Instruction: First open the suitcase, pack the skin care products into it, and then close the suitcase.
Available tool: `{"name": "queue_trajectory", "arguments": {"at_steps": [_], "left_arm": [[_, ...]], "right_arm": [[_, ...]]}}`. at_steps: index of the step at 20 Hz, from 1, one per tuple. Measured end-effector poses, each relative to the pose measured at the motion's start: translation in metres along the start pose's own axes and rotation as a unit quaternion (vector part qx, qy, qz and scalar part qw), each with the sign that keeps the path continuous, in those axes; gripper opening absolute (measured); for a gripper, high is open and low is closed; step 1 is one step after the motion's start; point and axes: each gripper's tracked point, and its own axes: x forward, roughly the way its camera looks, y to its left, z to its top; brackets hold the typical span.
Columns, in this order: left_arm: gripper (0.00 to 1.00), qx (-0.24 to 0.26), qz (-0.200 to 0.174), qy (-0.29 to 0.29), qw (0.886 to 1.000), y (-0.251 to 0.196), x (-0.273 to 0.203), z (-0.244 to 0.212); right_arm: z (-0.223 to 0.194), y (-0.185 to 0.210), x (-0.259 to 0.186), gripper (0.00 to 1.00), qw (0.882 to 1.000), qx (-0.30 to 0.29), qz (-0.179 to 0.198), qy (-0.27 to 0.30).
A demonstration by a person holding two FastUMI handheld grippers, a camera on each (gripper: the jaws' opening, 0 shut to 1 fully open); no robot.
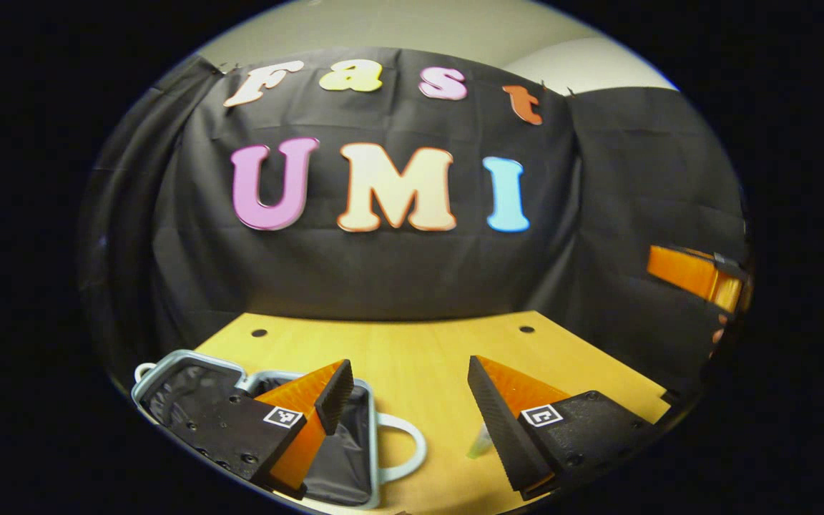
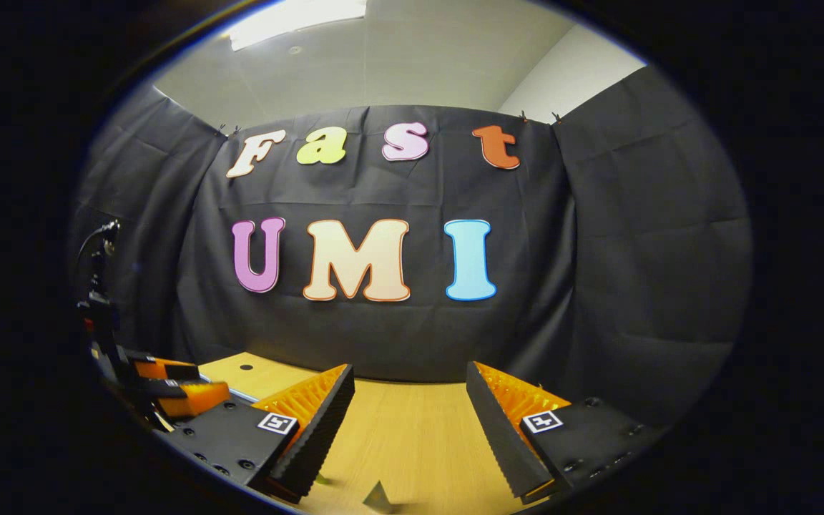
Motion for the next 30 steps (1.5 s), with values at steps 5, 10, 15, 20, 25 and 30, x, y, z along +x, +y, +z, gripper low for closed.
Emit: {"name": "queue_trajectory", "arguments": {"at_steps": [5, 10, 15, 20, 25, 30], "left_arm": [[0.95, 0.006, -0.045, 0.032, 0.998, -0.054, 0.013, -0.048], [0.92, -0.009, -0.071, 0.087, 0.994, -0.081, 0.038, -0.120], [0.68, -0.022, -0.070, 0.132, 0.989, -0.085, 0.061, -0.169], [0.17, -0.038, -0.082, 0.151, 0.984, -0.079, 0.064, -0.174], [0.11, -0.016, -0.094, 0.140, 0.986, -0.062, 0.040, -0.115], [0.11, -0.022, -0.077, 0.119, 0.990, -0.023, 0.017, -0.052]], "right_arm": [[-0.022, -0.014, -0.005, 0.98, 0.999, -0.014, 0.001, 0.033], [-0.039, -0.030, -0.018, 0.98, 0.998, -0.028, -0.012, 0.061], [-0.051, -0.036, -0.029, 0.99, 0.995, -0.047, -0.022, 0.083], [-0.078, -0.020, -0.037, 0.98, 0.994, -0.037, -0.005, 0.105], [-0.122, 0.022, -0.031, 0.98, 0.992, -0.022, 0.037, 0.120], [-0.197, 0.048, -0.028, 0.99, 0.986, -0.003, 0.041, 0.164]]}}
